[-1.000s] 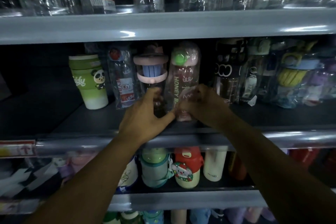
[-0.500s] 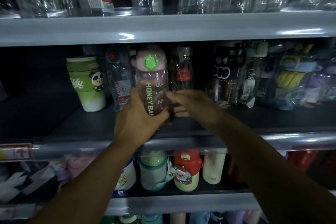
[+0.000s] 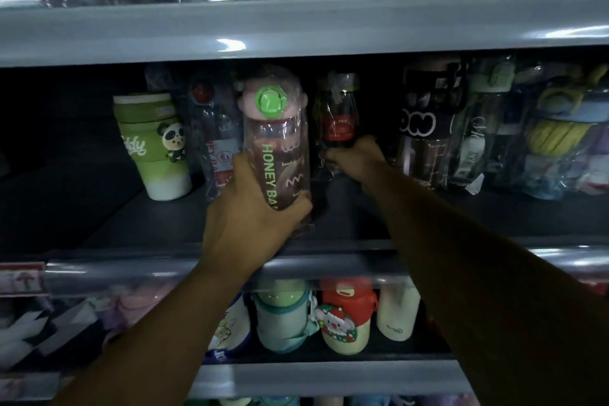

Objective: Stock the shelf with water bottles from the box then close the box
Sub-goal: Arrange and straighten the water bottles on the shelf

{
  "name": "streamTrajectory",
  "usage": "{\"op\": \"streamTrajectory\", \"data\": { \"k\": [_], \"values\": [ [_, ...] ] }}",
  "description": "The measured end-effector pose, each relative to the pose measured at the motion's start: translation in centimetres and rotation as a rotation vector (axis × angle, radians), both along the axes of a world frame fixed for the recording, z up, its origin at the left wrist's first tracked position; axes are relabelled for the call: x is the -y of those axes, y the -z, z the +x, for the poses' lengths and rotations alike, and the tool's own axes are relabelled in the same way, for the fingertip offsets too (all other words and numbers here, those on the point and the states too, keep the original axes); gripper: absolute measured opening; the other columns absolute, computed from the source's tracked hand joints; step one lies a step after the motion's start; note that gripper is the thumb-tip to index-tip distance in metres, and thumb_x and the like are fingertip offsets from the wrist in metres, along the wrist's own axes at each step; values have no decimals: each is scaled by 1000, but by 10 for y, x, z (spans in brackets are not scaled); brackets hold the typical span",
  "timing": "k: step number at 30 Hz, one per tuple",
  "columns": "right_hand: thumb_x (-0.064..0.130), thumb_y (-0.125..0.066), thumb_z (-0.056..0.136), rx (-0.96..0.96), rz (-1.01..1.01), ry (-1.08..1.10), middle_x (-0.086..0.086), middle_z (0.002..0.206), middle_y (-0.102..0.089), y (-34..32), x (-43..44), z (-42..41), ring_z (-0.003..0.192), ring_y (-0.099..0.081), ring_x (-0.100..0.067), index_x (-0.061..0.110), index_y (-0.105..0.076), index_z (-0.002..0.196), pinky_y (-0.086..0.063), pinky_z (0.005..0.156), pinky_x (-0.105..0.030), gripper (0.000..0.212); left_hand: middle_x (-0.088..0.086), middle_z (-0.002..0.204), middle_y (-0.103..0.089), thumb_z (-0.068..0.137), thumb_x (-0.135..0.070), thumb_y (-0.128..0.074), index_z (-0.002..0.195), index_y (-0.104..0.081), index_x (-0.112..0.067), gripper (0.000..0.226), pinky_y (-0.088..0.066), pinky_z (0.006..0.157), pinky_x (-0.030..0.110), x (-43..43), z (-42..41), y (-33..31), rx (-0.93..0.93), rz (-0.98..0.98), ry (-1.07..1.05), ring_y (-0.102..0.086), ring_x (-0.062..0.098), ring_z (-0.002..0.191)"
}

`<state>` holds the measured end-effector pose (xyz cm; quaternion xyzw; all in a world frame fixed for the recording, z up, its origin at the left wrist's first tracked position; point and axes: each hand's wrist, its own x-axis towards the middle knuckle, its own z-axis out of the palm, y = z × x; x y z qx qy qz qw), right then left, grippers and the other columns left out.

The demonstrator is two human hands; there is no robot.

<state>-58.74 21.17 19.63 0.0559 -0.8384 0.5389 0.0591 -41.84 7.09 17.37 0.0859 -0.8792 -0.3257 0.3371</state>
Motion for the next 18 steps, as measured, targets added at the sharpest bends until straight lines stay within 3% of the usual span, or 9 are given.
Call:
{"op": "streamTrajectory", "data": {
  "k": [3, 7, 11, 15, 18],
  "values": [
    [25, -78, 86, -38, -6, 19, -10, 110, -66, -2, 2, -5, 98, -64, -25, 6, -64, 125, -43, 80, -25, 46, -11, 103, -58, 71, -61, -75, 122, -35, -31, 72, -43, 78, 31, 1, 0, 0, -6, 4, 7, -55, 17, 86],
    [30, -76, 89, -90, 50, 33, -7, 111, -67, 2, 8, -9, 93, -62, -22, 7, -65, 122, -41, 76, -24, 42, -13, 102, -57, 72, -60, -78, 125, -36, -31, 73, -49, 81, 34, 0, 1, -1, -8, 9, 21, -60, 18, 90],
    [29, -78, 88, -88, 103, 19, -5, 122, -64, -2, 2, 4, 94, -59, -17, 6, -51, 138, -41, 71, -22, 61, -16, 97, -55, 74, -58, -80, 126, -36, -29, 74, -53, 83, 37, 0, 3, -3, 3, 4, 28, -61, 19, 90],
    [35, -80, 85, -111, 170, 16, -17, 142, -49, 1, -9, 32, 123, -56, -33, 0, -20, 149, -48, 94, -37, 94, -12, 101, -63, 73, -60, -78, 125, -36, -30, 74, -56, 81, 37, -2, 5, -5, 6, 5, 28, -65, 20, 90],
    [48, -85, 75, -166, 228, 66, -19, 143, -46, 4, -18, 57, 127, -52, -38, 4, -23, 145, -47, 105, -51, 103, -7, 109, -64, 73, -61, -76, 128, -36, -27, 76, -55, 82, 37, -2, 5, -5, 11, 3, 32, -65, 20, 93]
  ]
}}
